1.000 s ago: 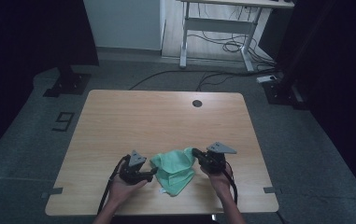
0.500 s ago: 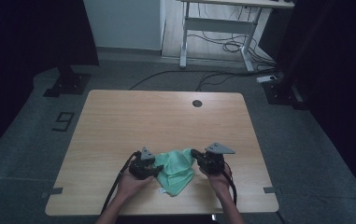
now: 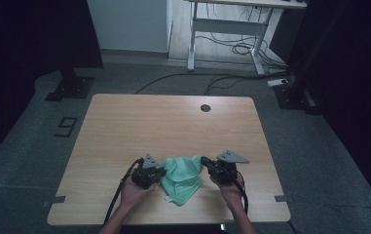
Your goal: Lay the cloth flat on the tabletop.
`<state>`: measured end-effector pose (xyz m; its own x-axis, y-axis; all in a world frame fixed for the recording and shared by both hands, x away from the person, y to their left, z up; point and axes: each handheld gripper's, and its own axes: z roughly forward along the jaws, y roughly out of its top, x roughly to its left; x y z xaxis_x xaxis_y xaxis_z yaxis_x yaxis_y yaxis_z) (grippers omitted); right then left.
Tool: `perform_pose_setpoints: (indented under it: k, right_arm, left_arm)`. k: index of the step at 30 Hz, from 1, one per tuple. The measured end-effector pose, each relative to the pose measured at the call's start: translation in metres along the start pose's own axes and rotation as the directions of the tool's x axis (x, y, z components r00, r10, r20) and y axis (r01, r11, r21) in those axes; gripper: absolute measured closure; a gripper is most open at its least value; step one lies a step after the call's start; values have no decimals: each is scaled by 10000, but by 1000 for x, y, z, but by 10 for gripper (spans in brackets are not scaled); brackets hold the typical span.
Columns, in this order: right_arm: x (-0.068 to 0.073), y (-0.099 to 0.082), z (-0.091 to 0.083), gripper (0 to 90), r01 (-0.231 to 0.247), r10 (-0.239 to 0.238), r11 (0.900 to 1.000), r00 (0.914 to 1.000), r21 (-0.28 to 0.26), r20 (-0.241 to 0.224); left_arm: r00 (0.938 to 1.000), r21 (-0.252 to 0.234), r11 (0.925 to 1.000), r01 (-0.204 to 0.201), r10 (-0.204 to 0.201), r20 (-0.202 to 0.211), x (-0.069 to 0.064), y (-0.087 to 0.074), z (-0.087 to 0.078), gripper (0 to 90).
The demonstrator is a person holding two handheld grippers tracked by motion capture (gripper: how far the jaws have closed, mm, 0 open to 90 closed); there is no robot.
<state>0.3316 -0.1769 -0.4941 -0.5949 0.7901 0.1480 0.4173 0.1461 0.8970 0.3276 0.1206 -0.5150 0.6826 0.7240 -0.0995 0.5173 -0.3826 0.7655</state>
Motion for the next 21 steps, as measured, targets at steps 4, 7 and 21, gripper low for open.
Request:
perform_pose_setpoints:
  k: [4,7,21]
  right_arm:
    - [9,8,-17,887,194,-199,9988,9997,-439,-110]
    - [19,15,-33,887,379,-394,9958,9991,-832,-156]
    - [24,50,-45,887,733,-743,9914,9972,-1088,-53]
  left_arm:
    - [9999,-617,9981,65,-57,122,0,5,-29,845]
    - [9998,-908,9958,125,-109,187,0,6,-44,845]
    - [9904,-1362,9879,735,-563,1261,18,30,-79,829]
